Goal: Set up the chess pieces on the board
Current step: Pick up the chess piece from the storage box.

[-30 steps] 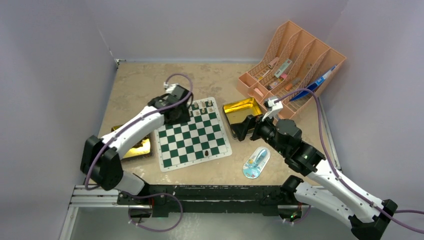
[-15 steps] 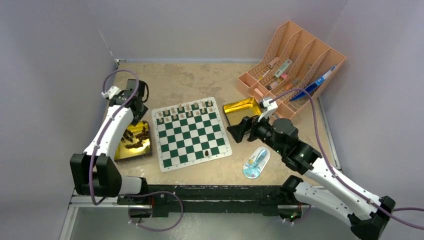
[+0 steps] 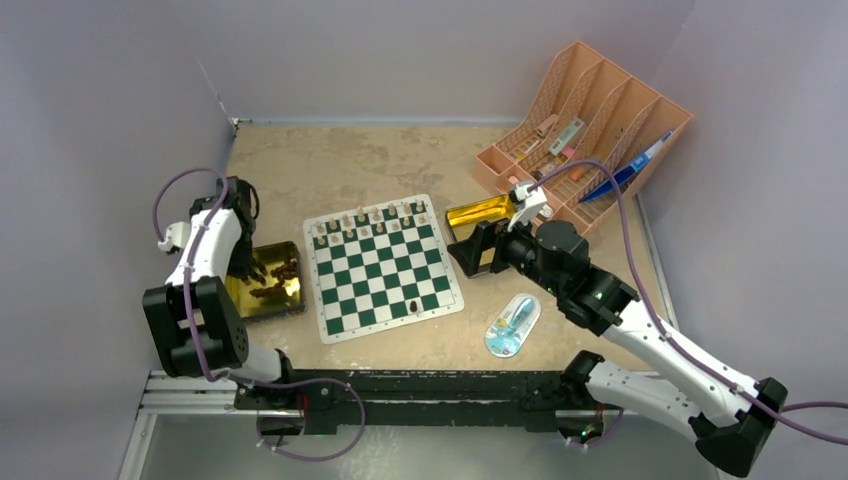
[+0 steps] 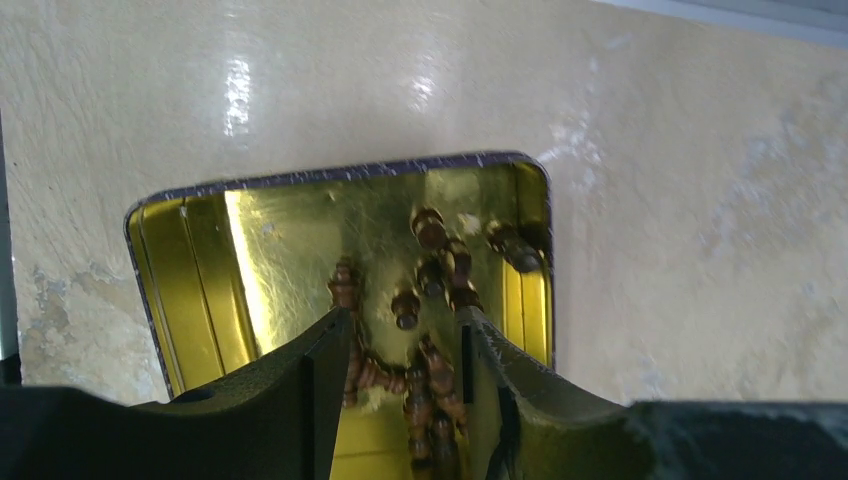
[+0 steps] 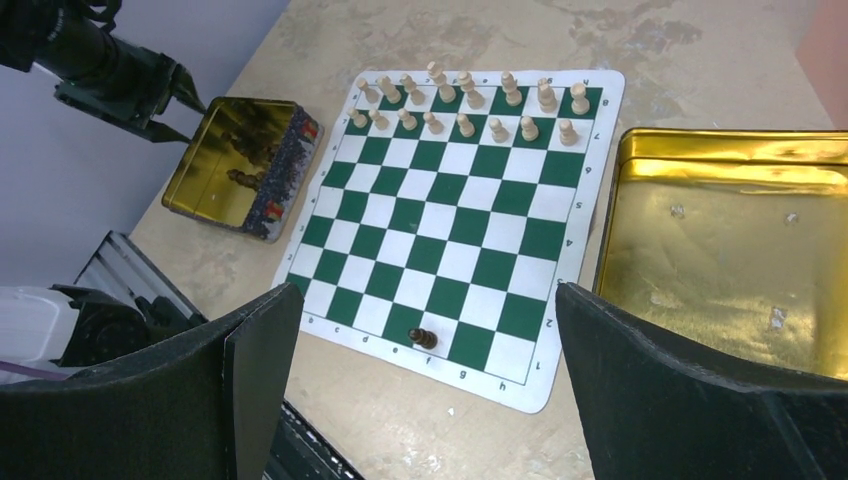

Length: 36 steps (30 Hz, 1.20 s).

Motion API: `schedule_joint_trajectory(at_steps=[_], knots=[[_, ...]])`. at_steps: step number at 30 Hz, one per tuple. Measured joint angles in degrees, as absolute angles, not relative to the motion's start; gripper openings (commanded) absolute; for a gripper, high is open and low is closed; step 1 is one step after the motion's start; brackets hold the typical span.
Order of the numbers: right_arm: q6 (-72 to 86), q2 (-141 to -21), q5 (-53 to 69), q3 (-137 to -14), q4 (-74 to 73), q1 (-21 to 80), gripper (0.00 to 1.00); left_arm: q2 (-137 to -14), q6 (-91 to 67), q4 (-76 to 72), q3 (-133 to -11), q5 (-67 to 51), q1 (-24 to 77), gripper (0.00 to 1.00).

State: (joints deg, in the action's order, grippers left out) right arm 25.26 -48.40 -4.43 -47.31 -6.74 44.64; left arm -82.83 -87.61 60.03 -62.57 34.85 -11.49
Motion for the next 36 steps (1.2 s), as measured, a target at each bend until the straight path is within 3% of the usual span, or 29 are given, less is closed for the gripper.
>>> schedule_joint_trajectory(at_steps=[36], knots=[[25.91,-48.99,-3.57,-48.49,-7.97,44.64,0.99,-93.86,-83.11,48.58,-60.49,30.68,-18.81,0.27]])
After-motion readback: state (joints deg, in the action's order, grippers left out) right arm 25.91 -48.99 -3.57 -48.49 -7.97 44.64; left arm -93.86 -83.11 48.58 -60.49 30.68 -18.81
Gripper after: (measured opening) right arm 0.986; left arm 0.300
